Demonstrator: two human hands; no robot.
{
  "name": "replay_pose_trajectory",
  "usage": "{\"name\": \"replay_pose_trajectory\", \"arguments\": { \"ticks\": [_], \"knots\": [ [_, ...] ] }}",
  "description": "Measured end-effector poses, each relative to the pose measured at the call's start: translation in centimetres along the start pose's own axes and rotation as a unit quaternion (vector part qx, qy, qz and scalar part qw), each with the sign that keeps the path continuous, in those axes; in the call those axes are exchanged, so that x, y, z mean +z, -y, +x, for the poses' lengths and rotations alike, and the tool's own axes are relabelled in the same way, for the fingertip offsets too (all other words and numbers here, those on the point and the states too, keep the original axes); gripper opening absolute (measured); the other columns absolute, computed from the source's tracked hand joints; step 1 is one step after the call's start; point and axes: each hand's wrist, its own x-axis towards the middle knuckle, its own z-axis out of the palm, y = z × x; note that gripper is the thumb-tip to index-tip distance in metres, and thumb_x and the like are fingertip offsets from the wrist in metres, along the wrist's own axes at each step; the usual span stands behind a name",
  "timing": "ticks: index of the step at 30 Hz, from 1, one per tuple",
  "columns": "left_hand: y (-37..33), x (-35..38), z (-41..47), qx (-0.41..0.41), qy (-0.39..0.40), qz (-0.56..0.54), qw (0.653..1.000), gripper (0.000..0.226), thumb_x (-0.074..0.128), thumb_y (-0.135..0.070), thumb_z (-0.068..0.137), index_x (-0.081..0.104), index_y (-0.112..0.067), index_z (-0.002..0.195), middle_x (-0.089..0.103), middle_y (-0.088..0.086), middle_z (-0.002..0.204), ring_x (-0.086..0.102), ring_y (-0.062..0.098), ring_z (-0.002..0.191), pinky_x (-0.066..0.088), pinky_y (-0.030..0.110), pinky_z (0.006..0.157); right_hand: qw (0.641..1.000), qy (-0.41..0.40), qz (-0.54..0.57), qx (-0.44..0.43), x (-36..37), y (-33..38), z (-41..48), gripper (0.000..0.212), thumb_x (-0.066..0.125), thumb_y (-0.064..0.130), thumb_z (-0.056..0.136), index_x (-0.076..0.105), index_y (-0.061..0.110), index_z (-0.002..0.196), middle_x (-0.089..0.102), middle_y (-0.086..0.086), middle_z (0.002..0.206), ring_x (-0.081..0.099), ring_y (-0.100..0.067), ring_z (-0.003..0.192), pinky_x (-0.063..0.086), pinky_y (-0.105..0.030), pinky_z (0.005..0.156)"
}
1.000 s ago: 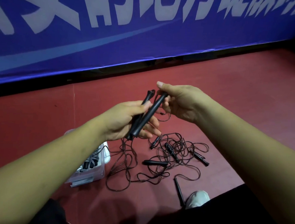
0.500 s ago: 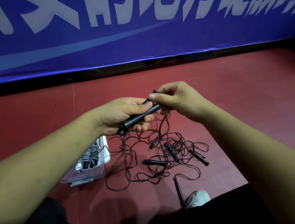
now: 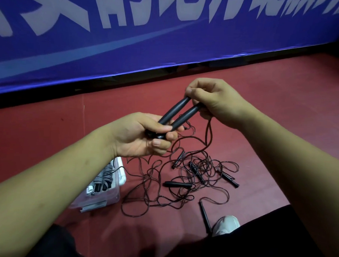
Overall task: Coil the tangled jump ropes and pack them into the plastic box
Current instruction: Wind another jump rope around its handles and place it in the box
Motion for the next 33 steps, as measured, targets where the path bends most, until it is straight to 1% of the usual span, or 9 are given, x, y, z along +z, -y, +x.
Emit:
{"name": "replay_pose_trajectory", "arguments": {
  "ticks": [5,8,13,16,20,23,25,28,33],
  "knots": [
    [-0.3,0.0,0.2,-0.022,-0.023,0.047,0.998,0.028,0.054,-0.028,0.094,0.060,-0.004,0.107,0.035,-0.004,0.064,0.029,0.003,0.044,0.018,0.019,0.046,0.999,0.014,-0.037,-0.006,0.0,-0.1,-0.2,0.020,0.062,0.023,0.098,0.062,0.014,0.080,0.040,-0.012,0.064,0.034,-0.019,0.052,0.025,-0.032,0.049],
    [-0.8,0.0,0.3,0.003,-0.075,0.070,0.995,0.011,0.052,-0.019,0.094,0.053,-0.008,0.094,0.032,-0.005,0.059,0.027,0.002,0.041,0.017,0.017,0.044,1.000,0.018,0.003,0.005,-0.4,-0.3,0.0,0.024,0.059,0.027,0.099,0.063,0.009,0.084,0.037,0.002,0.057,0.031,-0.017,0.051,0.024,-0.032,0.051],
    [-1.9,-0.5,0.3,0.115,-0.120,0.011,0.986,0.008,0.049,-0.015,0.093,0.050,-0.010,0.088,0.030,-0.005,0.057,0.028,0.002,0.040,0.019,0.017,0.044,1.000,-0.018,-0.019,-0.003,-1.5,-1.2,0.6,0.019,0.057,0.020,0.100,0.072,0.007,0.103,0.045,-0.001,0.066,0.047,-0.017,0.059,0.041,-0.027,0.058],
    [-2.2,-0.8,0.3,0.154,-0.135,-0.010,0.979,0.008,0.048,-0.015,0.092,0.051,-0.010,0.087,0.029,-0.004,0.058,0.028,0.003,0.041,0.020,0.017,0.044,0.999,-0.023,-0.010,0.020,-1.9,-1.7,0.8,0.025,0.054,0.021,0.102,0.070,0.003,0.102,0.042,0.001,0.064,0.045,-0.018,0.055,0.039,-0.029,0.057],
    [-2.8,-0.7,0.0,0.193,-0.140,0.024,0.971,0.007,0.052,-0.016,0.090,0.051,-0.010,0.087,0.031,-0.004,0.057,0.029,0.003,0.041,0.027,0.016,0.044,0.975,-0.087,-0.197,-0.059,-3.2,0.0,1.2,0.020,0.058,0.025,0.100,0.071,0.012,0.093,0.045,0.007,0.059,0.041,-0.008,0.051,0.034,-0.025,0.053],
    [-4.0,0.3,-0.2,0.247,-0.139,0.041,0.958,0.007,0.047,-0.016,0.091,0.049,-0.010,0.087,0.030,-0.005,0.056,0.029,0.003,0.041,0.030,0.016,0.043,0.944,-0.160,-0.259,-0.127,-4.0,1.3,1.8,0.014,0.060,0.026,0.097,0.068,0.014,0.094,0.057,0.008,0.062,0.057,-0.004,0.056,0.042,-0.028,0.060],
    [-4.5,0.6,-0.1,0.278,-0.145,0.037,0.949,0.008,0.047,-0.017,0.091,0.049,-0.010,0.087,0.031,-0.005,0.056,0.030,0.003,0.042,0.029,0.016,0.045,0.949,-0.170,-0.234,-0.121,-4.1,1.1,1.9,0.012,0.060,0.022,0.097,0.065,0.012,0.094,0.063,0.001,0.064,0.066,-0.012,0.059,0.047,-0.030,0.063],
    [-4.2,0.1,0.2,0.295,-0.164,0.037,0.941,0.007,0.049,-0.016,0.091,0.050,-0.011,0.088,0.032,-0.005,0.056,0.032,0.004,0.043,0.030,0.017,0.047,0.963,-0.158,-0.204,-0.084,-3.6,0.1,1.7,0.017,0.064,0.024,0.096,0.067,0.010,0.087,0.053,0.011,0.050,0.051,-0.009,0.048,0.040,-0.028,0.056],
    [-4.2,-0.5,-0.4,0.248,-0.106,0.047,0.962,0.033,0.078,-0.024,0.076,0.053,-0.009,0.091,0.036,-0.002,0.060,0.039,0.008,0.048,0.035,0.018,0.048,0.946,-0.307,-0.039,-0.100,-5.2,2.2,1.2,0.023,0.075,0.023,0.087,0.064,0.017,0.067,0.042,0.010,0.046,0.039,-0.015,0.046,0.033,-0.024,0.047]
  ]
}}
